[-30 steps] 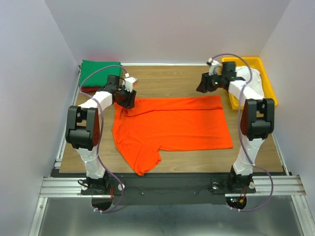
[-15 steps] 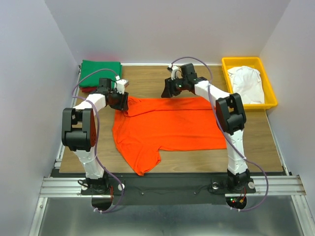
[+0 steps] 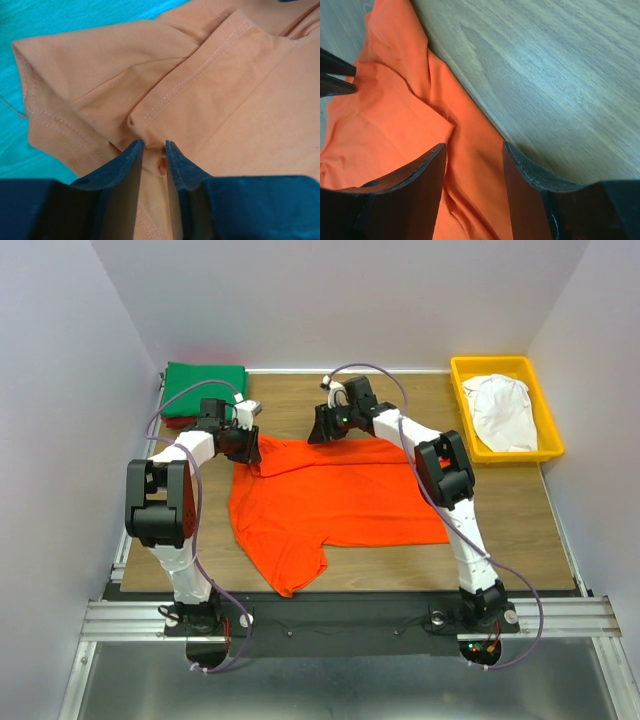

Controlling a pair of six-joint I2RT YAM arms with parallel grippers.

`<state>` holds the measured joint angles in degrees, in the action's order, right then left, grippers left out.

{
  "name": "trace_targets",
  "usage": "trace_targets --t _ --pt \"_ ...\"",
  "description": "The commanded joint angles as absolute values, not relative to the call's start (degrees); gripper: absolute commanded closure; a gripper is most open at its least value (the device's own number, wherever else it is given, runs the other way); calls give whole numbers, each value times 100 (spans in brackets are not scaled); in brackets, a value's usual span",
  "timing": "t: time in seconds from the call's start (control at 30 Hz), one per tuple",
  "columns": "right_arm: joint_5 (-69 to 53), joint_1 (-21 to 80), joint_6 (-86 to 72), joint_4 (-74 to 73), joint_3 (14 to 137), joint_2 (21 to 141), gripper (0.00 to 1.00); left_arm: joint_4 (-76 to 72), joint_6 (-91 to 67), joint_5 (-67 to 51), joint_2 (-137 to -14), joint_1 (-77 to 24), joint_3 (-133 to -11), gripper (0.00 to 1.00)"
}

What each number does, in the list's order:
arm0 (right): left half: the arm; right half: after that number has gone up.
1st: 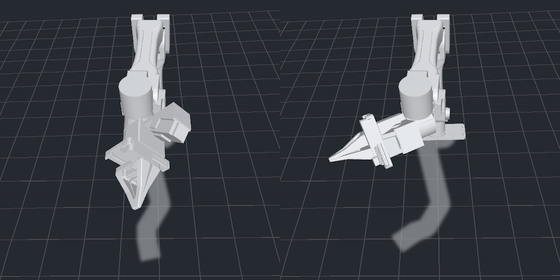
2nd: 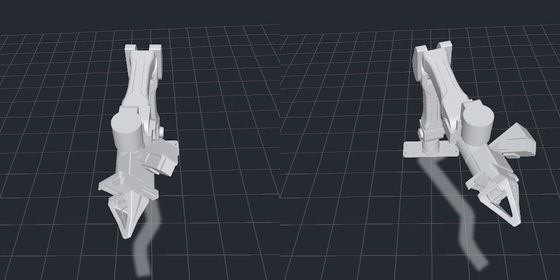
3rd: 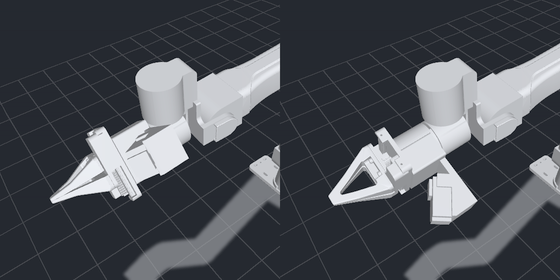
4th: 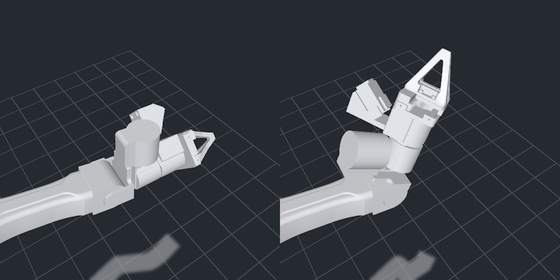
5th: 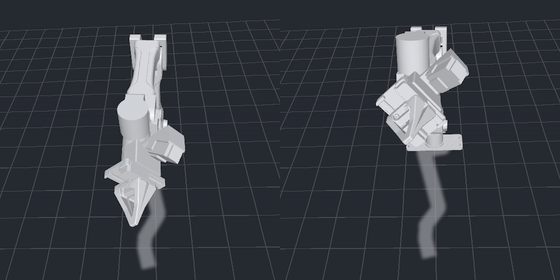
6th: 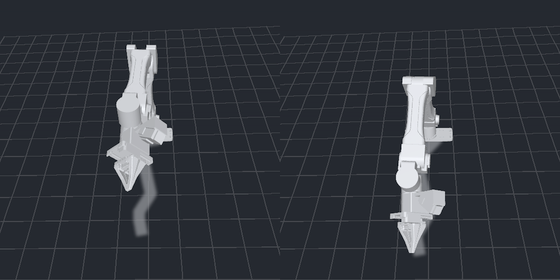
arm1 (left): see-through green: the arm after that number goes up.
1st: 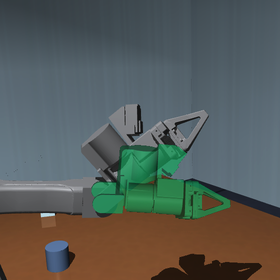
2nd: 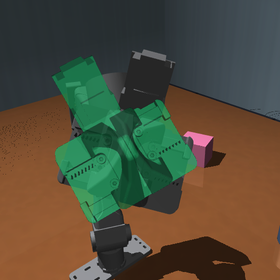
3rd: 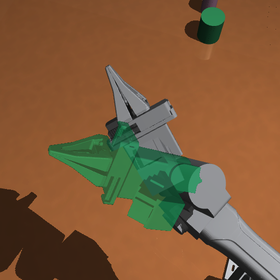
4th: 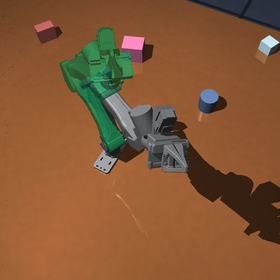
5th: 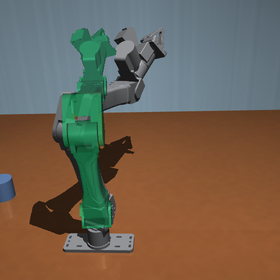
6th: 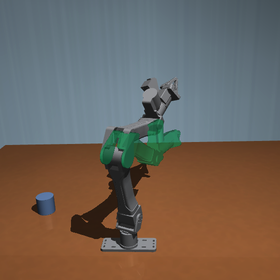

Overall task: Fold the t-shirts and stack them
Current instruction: Fold the tshirt

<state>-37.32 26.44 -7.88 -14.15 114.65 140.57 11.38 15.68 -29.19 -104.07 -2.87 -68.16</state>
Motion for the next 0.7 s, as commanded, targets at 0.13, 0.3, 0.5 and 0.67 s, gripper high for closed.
trace_targets --t 0.13,0.3,0.5,0.67 --pt "-4008 2839 -1125 -1028 11892 14282 48 1011 1556 -3120 -10283 -264 -6899 72" --pt "-4096 2918 -1151 -1020 11830 14300 51 1002 1573 -3129 -10283 -264 -6908 75" --pt "-4192 2988 -1221 -1002 11848 14423 54 1028 1582 -3129 -10257 -255 -6917 75" --pt "-4184 2997 -1239 -1002 11848 14458 62 1028 1600 -3129 -10239 -255 -6917 73"
